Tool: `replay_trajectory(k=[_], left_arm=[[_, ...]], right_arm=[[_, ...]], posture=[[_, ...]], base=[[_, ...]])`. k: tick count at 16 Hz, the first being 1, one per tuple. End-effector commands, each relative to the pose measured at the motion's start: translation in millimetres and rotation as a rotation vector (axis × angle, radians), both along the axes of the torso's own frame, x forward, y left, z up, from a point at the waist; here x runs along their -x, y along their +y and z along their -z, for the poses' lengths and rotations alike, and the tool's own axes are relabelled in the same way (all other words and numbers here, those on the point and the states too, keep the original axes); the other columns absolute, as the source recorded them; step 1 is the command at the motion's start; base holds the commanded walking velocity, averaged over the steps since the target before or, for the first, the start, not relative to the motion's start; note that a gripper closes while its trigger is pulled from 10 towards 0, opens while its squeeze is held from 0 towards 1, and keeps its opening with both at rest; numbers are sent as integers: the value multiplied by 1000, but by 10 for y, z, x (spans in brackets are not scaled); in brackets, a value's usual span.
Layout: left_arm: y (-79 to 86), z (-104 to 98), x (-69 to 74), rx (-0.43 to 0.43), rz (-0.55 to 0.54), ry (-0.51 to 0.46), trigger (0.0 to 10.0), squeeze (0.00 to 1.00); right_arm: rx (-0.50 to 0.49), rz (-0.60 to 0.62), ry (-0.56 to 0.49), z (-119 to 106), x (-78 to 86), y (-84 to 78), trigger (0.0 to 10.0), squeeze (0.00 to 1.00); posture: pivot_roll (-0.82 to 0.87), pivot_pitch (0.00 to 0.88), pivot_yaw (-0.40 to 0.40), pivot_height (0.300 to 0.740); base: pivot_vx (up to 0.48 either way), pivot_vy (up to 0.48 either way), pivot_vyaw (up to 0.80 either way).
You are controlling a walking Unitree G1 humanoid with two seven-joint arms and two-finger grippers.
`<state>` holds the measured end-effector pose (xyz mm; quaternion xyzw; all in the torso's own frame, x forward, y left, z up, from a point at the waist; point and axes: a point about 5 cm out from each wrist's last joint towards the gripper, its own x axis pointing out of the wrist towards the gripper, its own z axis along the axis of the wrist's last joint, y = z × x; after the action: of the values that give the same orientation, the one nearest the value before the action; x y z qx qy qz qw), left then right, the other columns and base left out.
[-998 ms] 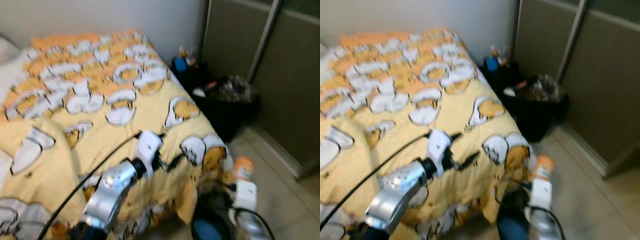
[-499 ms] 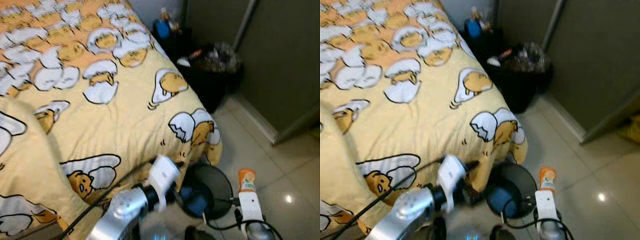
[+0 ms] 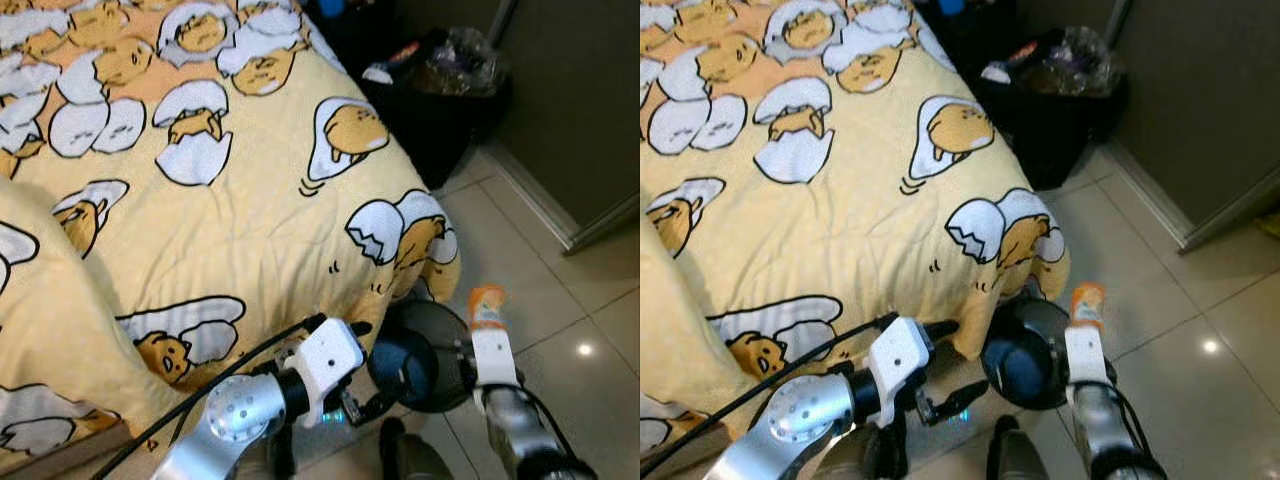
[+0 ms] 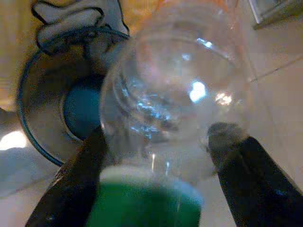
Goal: Clean up the room
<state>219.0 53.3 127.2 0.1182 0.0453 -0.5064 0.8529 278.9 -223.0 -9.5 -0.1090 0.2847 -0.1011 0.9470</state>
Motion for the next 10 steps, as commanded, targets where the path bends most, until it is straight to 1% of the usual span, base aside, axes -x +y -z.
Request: replay_trajectory(k=[1, 2, 3, 4, 5, 6, 7, 8, 9, 10], left_arm=[[-7, 47, 49, -20, 0, 7, 10000, 0], [-17, 41, -1, -12, -30, 2, 10000, 0], [-28, 50, -20, -15, -30, 0, 10000, 0], [-49, 67, -97, -15, -40, 0, 10000, 0], [-45, 65, -111, -15, -42, -1, 10000, 0], [-43, 79, -146, -16, -46, 4, 10000, 0], [-20, 97, -203, -16, -66, 9, 10000, 0], [16, 105, -261, 1, -111, 19, 10000, 0], [58, 130, -358, 12, -190, 20, 10000, 0], [89, 150, -419, 23, -239, 30, 10000, 0]], right_arm=[[-31, 11, 34, 101, 105, 10, 10000, 1000], [-32, -23, -13, 31, 24, 57, 10000, 1000], [-32, -27, -19, 14, 0, 70, 10000, 1000], [-56, -6, -27, -24, -49, 63, 10000, 1000], [-66, -6, -41, -41, -63, 61, 10000, 1000], [-63, -11, -49, -62, -82, 55, 10000, 1000], [-58, -13, -61, -82, -93, 33, 10000, 1000], [-42, 1, -119, -131, -102, 1, 10000, 1000], [-37, 37, -296, -313, -173, -30, 10000, 1000], [-32, 34, -329, -360, -199, -19, 10000, 1000]], posture=[[110, 466, 40, 740], [108, 454, 38, 740], [106, 445, 37, 740], [101, 401, 25, 740], [101, 394, 23, 740], [98, 366, 14, 740], [96, 351, 9, 740], [100, 320, -2, 740], [106, 281, -12, 740], [104, 264, -16, 740]], base=[[0, 0, 0], [0, 0, 0], [0, 0, 0], [0, 0, 0], [0, 0, 0], [0, 0, 0], [0, 0, 0], [0, 0, 0], [0, 0, 0], [0, 0, 0]])
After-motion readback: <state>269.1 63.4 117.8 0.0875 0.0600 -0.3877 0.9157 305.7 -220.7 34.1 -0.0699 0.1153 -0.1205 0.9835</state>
